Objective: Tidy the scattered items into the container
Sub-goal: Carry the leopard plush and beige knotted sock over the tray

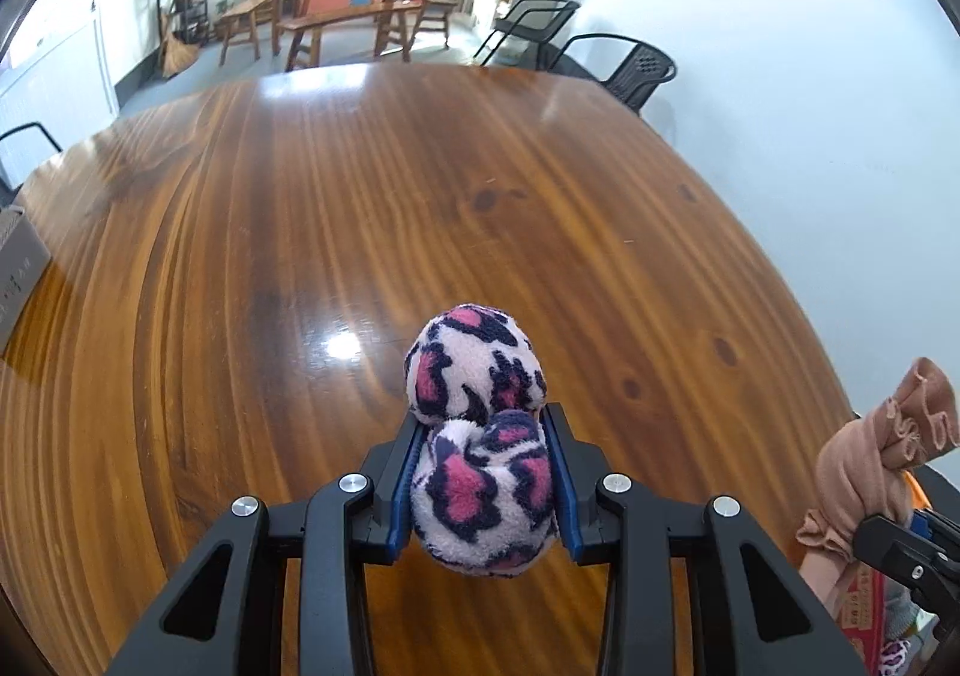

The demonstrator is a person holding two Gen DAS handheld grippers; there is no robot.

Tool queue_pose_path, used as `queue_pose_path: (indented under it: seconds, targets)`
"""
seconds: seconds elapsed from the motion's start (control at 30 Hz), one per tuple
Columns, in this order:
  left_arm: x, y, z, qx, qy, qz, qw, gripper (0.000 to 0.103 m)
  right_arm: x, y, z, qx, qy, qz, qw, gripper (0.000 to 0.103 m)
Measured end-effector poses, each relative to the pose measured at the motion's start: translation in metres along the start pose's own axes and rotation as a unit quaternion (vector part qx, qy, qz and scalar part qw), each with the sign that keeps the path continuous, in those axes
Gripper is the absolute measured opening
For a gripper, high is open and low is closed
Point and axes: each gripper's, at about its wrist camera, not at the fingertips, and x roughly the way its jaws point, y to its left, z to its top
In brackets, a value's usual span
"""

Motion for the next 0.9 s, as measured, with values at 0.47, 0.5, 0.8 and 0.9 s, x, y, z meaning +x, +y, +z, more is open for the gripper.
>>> queue_pose_path:
  seconds: [0.47, 0.5, 0.8, 0.9]
  targets:
    - [-0.051, -0.154, -0.049, 0.108, 0.010, -0.100, 0.9890, 0.038, -0.093, -0.066, -0.040, 0.059, -0.045, -0.042, 0.996, 0.053]
    - [-0.054, -0.167, -0.054, 0.117, 0.011, -0.110, 0.9870, 0.038, -0.104, -0.077, -0.046, 0.068, -0.051, -0.050, 0.995, 0.053]
    - [-0.087, -0.276, -0.096, 0.193, 0.020, -0.188, 0.9627, 0.038, -0.184, -0.156, -0.088, 0.128, -0.081, -0.135, 0.979, 0.053]
    - [-0.091, -0.305, -0.109, 0.209, 0.027, -0.209, 0.9549, 0.038, -0.200, -0.175, -0.098, 0.143, -0.085, -0.154, 0.974, 0.053]
